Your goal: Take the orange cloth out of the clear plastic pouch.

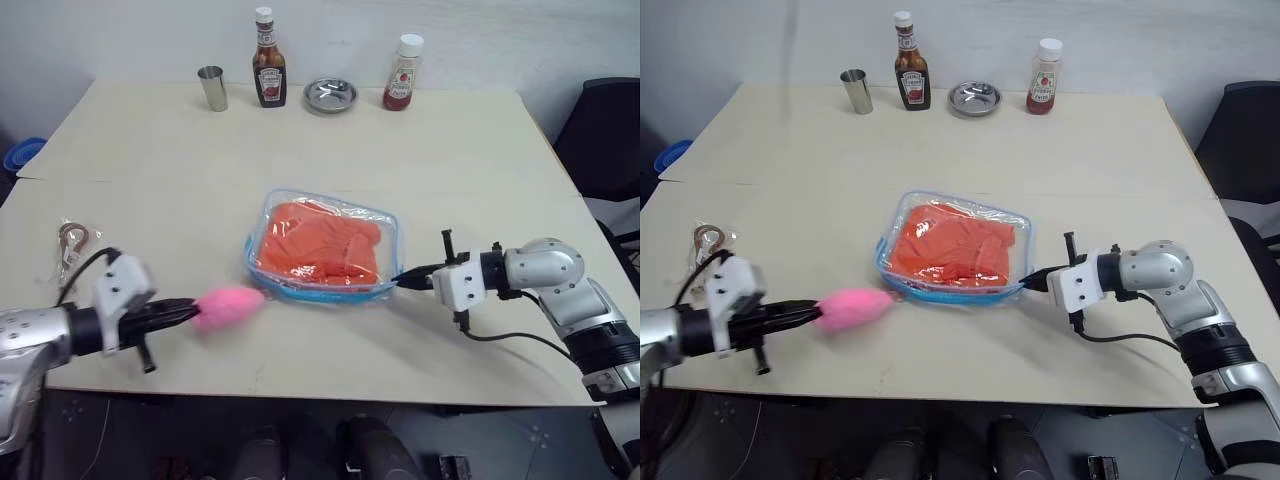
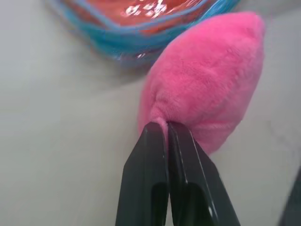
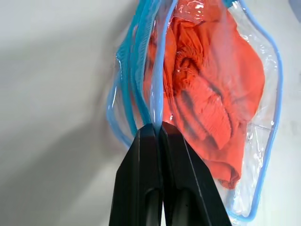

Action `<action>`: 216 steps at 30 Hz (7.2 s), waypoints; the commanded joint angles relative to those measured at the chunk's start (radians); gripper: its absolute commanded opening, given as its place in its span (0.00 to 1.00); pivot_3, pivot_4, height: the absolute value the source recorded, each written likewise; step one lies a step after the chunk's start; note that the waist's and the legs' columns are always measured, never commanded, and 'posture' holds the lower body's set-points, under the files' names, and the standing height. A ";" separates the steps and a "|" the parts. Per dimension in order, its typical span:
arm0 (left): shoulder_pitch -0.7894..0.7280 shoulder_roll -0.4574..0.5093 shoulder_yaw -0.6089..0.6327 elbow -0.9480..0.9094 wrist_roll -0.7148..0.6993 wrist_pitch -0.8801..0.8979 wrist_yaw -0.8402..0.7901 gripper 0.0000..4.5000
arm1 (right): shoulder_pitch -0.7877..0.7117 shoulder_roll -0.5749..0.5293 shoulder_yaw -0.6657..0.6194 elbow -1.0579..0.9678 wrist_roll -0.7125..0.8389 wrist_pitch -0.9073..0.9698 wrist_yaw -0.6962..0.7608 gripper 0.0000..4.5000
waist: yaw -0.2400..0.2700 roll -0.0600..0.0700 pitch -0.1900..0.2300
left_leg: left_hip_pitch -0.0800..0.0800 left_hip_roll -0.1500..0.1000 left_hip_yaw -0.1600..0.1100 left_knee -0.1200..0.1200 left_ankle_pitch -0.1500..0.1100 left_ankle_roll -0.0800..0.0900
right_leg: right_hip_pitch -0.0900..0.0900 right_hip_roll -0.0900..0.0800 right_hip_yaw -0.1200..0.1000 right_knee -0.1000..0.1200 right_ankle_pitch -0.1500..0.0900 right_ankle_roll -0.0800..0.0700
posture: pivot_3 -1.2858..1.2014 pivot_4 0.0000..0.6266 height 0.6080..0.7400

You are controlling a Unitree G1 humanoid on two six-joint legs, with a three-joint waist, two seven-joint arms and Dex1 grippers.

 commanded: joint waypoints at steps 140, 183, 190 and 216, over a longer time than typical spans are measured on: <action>-0.546 -0.313 -0.605 -0.018 0.035 0.051 0.231 0.00 | 0.063 0.290 0.206 -0.203 -0.580 0.434 -0.522 0.58 | 0.004 -0.001 -0.001 | 0.001 0.000 0.000 0.002 0.001 -0.004 | 0.001 0.001 0.000 0.002 0.000 0.000 | 0.52 0.24 1.00; -0.672 -0.300 -0.657 0.453 0.447 -0.255 0.479 0.00 | 0.465 -0.434 -0.018 -0.301 -0.266 -0.211 -0.274 0.01 | 0.009 -0.002 -0.001 | 0.002 0.000 0.001 0.002 0.000 -0.003 | 0.003 0.001 0.002 0.001 0.000 0.000 | 0.52 0.24 1.00; -0.530 -0.187 -0.633 0.254 0.332 -0.227 0.254 0.00 | 0.510 -0.421 -0.141 -0.098 -0.189 -0.133 -0.340 0.01 | 0.009 -0.002 -0.001 | 0.003 0.000 0.001 0.002 0.000 -0.003 | 0.004 0.000 0.002 0.000 0.000 0.000 | 0.52 0.24 1.00; -0.358 -0.045 -0.484 0.174 0.079 -0.272 -0.049 0.49 | 0.734 -0.230 -0.495 -0.493 0.230 0.688 -0.207 0.76 | 0.009 0.001 -0.001 | 0.001 0.000 0.000 0.000 -0.001 -0.001 | 0.002 0.002 0.002 -0.001 0.000 0.000 | 0.52 0.24 1.00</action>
